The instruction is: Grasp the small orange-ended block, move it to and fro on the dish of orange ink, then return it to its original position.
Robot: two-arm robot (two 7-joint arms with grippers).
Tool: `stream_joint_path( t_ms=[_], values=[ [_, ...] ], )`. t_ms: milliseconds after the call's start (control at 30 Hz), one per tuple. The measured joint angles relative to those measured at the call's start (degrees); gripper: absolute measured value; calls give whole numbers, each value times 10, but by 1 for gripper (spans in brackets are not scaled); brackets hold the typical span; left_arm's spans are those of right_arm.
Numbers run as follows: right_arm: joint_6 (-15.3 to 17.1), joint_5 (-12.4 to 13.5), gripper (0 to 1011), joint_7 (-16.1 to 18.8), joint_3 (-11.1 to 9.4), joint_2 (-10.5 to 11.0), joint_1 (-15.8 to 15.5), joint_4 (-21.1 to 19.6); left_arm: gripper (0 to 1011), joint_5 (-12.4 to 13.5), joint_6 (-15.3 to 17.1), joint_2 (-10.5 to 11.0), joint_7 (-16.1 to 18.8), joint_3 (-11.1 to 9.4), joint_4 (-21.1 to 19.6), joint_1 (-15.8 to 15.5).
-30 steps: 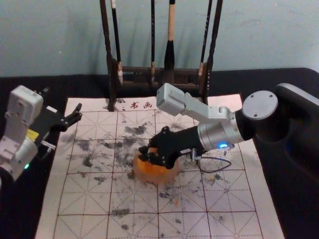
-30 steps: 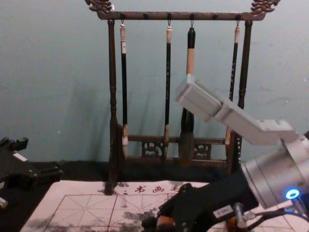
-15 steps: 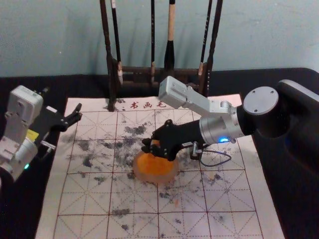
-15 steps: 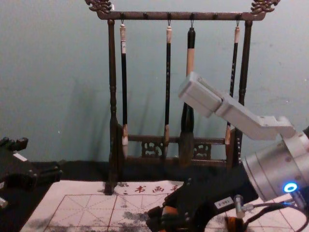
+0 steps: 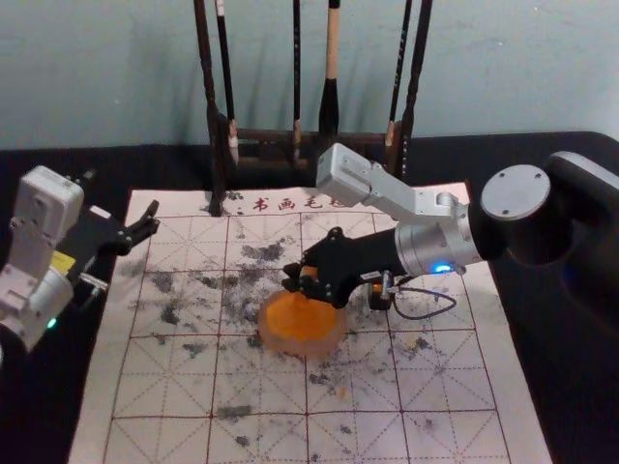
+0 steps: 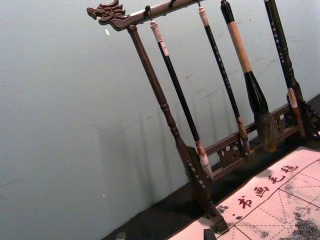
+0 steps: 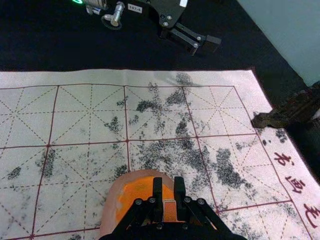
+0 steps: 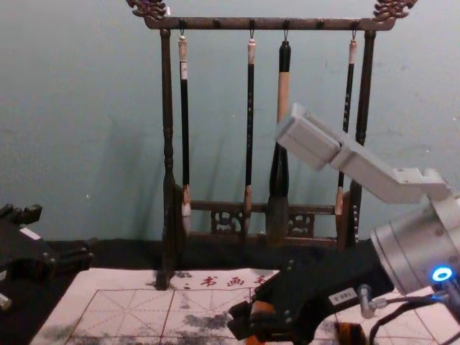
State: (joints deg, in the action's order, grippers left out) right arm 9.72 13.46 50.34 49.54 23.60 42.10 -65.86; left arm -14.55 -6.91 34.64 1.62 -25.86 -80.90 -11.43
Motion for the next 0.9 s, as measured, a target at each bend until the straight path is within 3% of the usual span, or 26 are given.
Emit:
stream_joint_path(
  t_ms=[200,467,900],
  values=[
    [7,5,119,-5,-8,5,-7,-13,1001,0,0,0,0,0,0,0],
    [38,30,119,-33,-35,26,-33,-58,1001,0,0,0,0,0,0,0],
    [131,86,119,-110,-97,65,-85,-148,1001,0,0,0,0,0,0,0]
  ],
)
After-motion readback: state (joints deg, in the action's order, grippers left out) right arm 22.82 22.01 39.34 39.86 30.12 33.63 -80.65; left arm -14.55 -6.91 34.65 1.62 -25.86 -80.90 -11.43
